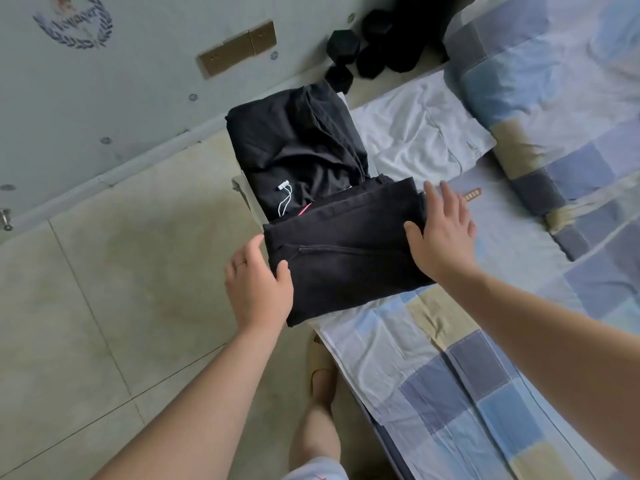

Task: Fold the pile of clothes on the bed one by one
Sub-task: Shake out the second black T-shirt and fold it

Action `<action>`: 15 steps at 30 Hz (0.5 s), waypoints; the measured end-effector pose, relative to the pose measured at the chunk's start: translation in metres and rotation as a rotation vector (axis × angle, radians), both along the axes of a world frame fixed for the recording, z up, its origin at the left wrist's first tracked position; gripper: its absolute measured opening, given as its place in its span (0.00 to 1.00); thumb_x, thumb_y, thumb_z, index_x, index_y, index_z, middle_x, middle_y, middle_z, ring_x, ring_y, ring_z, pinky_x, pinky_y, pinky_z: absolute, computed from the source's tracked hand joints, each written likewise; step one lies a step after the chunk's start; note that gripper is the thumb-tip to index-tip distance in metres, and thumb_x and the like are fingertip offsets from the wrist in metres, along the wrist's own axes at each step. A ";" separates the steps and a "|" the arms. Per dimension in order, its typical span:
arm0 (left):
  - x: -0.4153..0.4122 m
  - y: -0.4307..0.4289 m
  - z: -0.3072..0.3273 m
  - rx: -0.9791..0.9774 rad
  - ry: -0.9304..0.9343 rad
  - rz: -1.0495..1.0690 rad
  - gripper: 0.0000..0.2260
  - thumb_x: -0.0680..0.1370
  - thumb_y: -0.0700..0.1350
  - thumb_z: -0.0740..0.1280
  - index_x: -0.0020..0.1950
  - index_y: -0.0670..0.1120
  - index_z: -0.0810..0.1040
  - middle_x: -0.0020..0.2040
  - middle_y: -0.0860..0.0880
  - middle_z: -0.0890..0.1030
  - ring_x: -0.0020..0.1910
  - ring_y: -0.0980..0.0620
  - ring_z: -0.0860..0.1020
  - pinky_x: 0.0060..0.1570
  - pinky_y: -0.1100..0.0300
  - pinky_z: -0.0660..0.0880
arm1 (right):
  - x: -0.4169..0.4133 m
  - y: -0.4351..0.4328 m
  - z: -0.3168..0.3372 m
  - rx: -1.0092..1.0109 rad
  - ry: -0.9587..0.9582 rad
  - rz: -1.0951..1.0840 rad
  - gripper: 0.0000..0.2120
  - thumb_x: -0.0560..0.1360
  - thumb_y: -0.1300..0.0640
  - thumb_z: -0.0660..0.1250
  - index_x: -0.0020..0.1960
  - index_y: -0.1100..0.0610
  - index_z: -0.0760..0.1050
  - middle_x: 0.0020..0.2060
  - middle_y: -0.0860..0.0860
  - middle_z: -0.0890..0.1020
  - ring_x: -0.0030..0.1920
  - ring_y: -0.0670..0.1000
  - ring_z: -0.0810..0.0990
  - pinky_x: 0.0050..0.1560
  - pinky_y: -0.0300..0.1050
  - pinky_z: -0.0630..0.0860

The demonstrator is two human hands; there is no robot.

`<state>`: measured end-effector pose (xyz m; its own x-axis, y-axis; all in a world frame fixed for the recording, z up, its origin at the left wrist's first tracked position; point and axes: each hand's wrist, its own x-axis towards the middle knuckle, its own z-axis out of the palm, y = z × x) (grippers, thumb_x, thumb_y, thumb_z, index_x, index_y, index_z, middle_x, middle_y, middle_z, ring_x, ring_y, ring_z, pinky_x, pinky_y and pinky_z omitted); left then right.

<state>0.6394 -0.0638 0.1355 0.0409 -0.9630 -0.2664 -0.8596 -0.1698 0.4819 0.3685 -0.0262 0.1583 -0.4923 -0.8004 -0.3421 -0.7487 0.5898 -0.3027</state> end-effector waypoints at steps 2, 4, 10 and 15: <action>-0.012 0.000 0.002 -0.168 -0.022 -0.273 0.23 0.79 0.48 0.67 0.73 0.48 0.70 0.76 0.46 0.69 0.75 0.41 0.64 0.71 0.46 0.63 | 0.014 0.002 -0.003 -0.062 0.107 0.247 0.31 0.81 0.47 0.59 0.81 0.47 0.53 0.81 0.52 0.51 0.81 0.58 0.46 0.78 0.59 0.46; -0.027 -0.001 -0.009 -0.097 -0.038 -0.479 0.24 0.82 0.54 0.59 0.78 0.52 0.65 0.81 0.49 0.60 0.81 0.44 0.54 0.77 0.45 0.54 | 0.025 0.002 -0.015 -0.006 0.170 0.398 0.30 0.82 0.42 0.55 0.81 0.45 0.52 0.82 0.51 0.48 0.81 0.59 0.44 0.78 0.61 0.45; -0.043 0.000 -0.074 0.068 -0.238 -0.605 0.31 0.80 0.65 0.39 0.82 0.59 0.44 0.83 0.53 0.43 0.82 0.47 0.42 0.79 0.44 0.41 | 0.027 -0.006 -0.073 0.158 0.237 0.430 0.32 0.82 0.34 0.42 0.82 0.44 0.42 0.82 0.50 0.42 0.81 0.59 0.39 0.78 0.64 0.41; -0.049 -0.002 -0.120 0.022 -0.233 -0.558 0.29 0.82 0.65 0.42 0.82 0.59 0.42 0.83 0.53 0.43 0.82 0.47 0.41 0.79 0.43 0.41 | 0.019 -0.012 -0.118 0.089 0.241 0.441 0.31 0.82 0.35 0.43 0.82 0.44 0.43 0.82 0.50 0.45 0.81 0.59 0.42 0.79 0.64 0.45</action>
